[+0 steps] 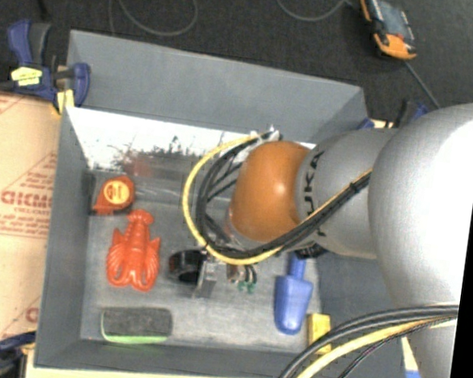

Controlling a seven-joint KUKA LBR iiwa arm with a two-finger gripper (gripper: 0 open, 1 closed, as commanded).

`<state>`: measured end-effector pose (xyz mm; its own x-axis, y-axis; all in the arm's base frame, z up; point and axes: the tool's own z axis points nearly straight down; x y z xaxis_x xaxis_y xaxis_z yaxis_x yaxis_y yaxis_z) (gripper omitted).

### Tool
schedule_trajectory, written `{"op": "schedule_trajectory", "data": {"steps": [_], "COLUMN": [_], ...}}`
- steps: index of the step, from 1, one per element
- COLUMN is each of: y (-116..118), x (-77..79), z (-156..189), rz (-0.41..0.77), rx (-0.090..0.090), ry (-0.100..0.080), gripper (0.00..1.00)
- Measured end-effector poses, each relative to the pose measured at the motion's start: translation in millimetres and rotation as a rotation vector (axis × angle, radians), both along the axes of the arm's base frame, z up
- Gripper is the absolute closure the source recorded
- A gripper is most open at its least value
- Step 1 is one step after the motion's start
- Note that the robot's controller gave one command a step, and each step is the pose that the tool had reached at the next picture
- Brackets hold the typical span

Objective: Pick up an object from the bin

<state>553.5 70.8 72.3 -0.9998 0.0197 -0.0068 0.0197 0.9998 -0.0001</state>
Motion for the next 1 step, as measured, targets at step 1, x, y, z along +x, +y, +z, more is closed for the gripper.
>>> {"op": "schedule_trajectory", "data": {"steps": [1], "y": [-56.2], "x": [-20.3], "z": [183.1], "rz": [-0.074], "rx": [0.0], "ry": [-0.004], "gripper": [1.0]}}
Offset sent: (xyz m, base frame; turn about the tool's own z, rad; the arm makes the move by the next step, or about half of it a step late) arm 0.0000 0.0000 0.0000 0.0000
